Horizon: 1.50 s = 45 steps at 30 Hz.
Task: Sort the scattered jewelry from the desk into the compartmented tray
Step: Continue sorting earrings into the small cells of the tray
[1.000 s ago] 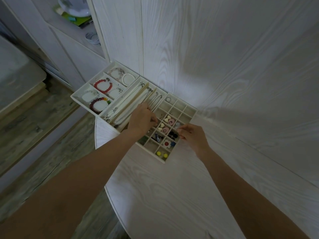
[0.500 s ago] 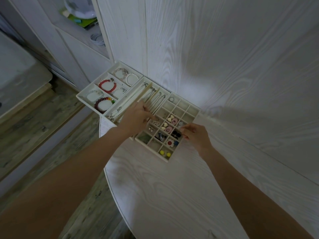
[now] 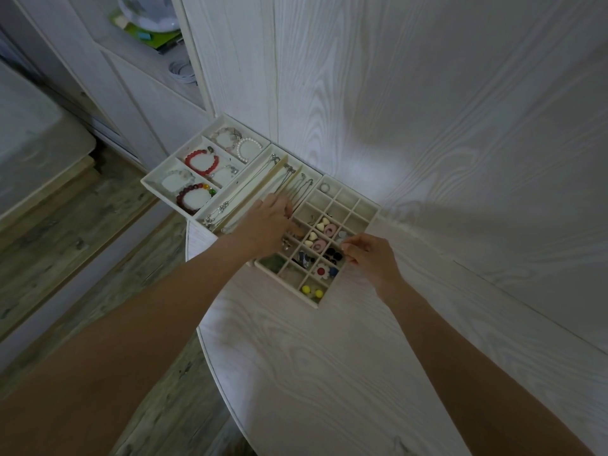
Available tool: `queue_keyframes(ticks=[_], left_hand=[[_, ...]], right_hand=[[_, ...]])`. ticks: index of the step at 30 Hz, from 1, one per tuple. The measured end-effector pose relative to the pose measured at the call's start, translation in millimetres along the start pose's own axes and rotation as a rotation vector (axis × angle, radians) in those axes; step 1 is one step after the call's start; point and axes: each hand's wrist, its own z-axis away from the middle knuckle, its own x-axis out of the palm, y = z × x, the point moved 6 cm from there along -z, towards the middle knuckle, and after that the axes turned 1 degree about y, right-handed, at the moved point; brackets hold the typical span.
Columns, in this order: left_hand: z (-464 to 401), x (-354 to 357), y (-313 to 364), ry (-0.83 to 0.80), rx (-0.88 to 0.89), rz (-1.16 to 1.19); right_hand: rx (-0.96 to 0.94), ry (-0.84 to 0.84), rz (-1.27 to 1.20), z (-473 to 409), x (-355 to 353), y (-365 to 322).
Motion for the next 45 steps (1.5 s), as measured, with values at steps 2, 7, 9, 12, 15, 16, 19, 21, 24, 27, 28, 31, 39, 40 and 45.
queue_keyframes(ticks=[2, 7, 9, 12, 15, 16, 19, 21, 24, 27, 28, 31, 39, 40, 45], left_hand=[[-0.2, -0.4, -0.1, -0.002, -0.009, 0.008], [0.4, -2.1, -3.0, 0.024, -0.007, 0.057], [1.3, -2.0, -3.5, 0.021, -0.006, 0.048], [1.9, -2.3, -1.6, 0.004, -0.007, 0.044], [1.9, -1.3, -0.8, -0.009, -0.011, -0.001], [2.1, -0.3, -1.0, -0.015, -0.019, -0.007], [3.3, 0.6, -1.3, -0.024, -0.03, -0.018], [3.9, 0.1, -0.9, -0.022, -0.03, -0.006], [4.6, -0.3, -0.6, -0.01, -0.031, 0.02], [5.3, 1.3, -0.7, -0.005, -0.043, 0.031], [5.1, 2.0, -0.6, -0.006, -0.046, 0.034], [5.4, 0.7, -1.9, -0.002, -0.058, 0.044], [9.9, -3.7, -0.2, 0.016, -0.025, 0.07], [10.4, -5.2, -0.4, 0.037, -0.026, 0.093], [10.2, -11.5, -0.2, 0.116, -0.036, 0.153]], right_hand=[[0.003, 0.001, -0.009, -0.7, 0.2, 0.3], [-0.005, -0.003, -0.001, -0.2, -0.2, 0.3], [-0.004, -0.002, 0.004, 0.0, -0.1, -0.2], [0.002, -0.007, -0.013, 0.2, 0.2, -0.3], [0.001, -0.009, -0.003, 0.1, -0.1, 0.2], [0.003, -0.007, -0.002, -0.1, -0.1, 0.6], [0.008, -0.004, 0.009, -0.3, 0.2, 0.3], [0.002, -0.005, 0.017, -0.2, 0.1, -0.1], [0.007, -0.005, 0.015, 0.2, 0.0, 0.6], [0.004, 0.001, 0.022, 0.3, -0.3, 0.8], [0.004, 0.001, 0.022, 0.5, -0.3, 0.5], [0.007, 0.003, 0.017, 0.7, -0.2, 0.1], [0.008, 0.014, -0.007, 2.3, -1.3, -1.0], [0.005, 0.019, -0.007, 2.3, -2.3, -1.2], [-0.098, 0.094, 0.045, -6.7, -17.5, -12.6]])
